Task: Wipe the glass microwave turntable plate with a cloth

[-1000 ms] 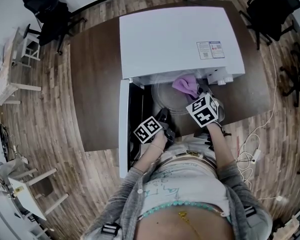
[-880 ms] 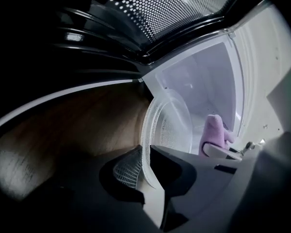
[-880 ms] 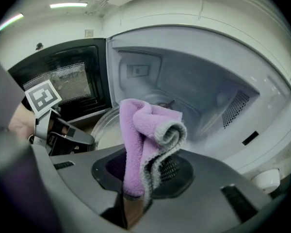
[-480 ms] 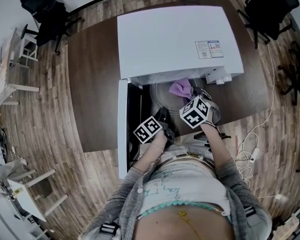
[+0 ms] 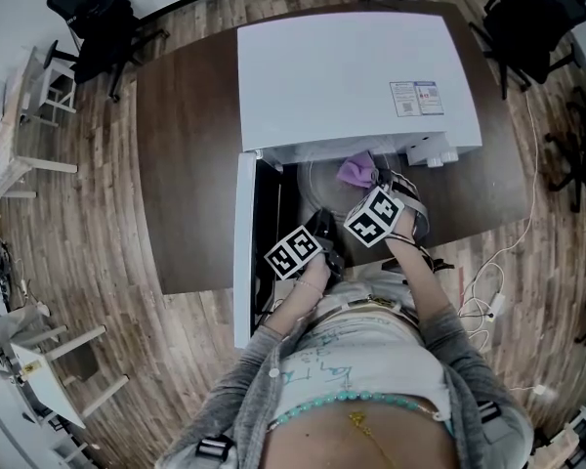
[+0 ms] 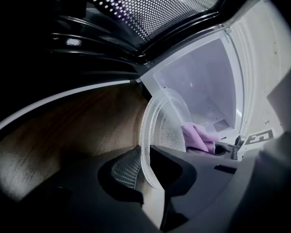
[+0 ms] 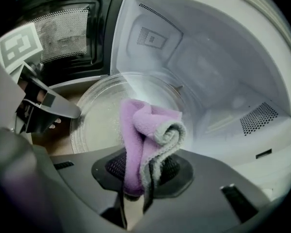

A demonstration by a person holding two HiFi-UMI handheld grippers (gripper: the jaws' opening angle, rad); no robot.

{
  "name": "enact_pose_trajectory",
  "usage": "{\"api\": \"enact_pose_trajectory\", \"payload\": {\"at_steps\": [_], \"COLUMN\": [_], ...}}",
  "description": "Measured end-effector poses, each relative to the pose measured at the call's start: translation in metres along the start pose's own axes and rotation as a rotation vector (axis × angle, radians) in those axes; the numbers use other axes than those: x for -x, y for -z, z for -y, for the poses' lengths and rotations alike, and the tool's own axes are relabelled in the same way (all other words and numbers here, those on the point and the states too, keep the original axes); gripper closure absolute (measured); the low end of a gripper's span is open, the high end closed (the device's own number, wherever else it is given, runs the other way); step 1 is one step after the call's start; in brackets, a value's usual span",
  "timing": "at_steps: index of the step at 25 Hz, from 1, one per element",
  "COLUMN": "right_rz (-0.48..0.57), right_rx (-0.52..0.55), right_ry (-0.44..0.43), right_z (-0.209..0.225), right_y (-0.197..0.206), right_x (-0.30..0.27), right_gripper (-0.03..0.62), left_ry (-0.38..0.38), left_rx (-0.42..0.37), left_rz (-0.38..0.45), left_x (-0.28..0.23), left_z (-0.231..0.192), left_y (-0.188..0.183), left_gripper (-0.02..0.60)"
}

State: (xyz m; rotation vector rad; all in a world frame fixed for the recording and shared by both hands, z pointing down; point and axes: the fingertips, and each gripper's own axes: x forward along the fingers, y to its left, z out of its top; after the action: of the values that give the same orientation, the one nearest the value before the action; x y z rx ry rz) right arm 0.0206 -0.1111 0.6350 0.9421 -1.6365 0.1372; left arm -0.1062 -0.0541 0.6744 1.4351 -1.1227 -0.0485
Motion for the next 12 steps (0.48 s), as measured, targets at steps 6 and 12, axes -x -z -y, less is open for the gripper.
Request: {"api": "enact_pose_trajectory", "payload": {"at_steps": [6,12], "right_rz": [-0.011,0.005], "right_rx": [0.032,0.09], "right_ry": [-0.032,-0.058], "right_z": [-0.012,-0.026], "right_y": [0.0,-0.006], "right_x": [-0.001,0.0], "right_gripper": [0.49,0.49], "left_ry": [-0.003,-0.004], "left_rx": [0.001,-0.003], "left_rz": [-0.001,-0.001], "left_x": [0.0,0.0], "left_z": [0.0,0.0], "left_y": [0.001,0.0], "left_gripper": [0.525,0.525]}}
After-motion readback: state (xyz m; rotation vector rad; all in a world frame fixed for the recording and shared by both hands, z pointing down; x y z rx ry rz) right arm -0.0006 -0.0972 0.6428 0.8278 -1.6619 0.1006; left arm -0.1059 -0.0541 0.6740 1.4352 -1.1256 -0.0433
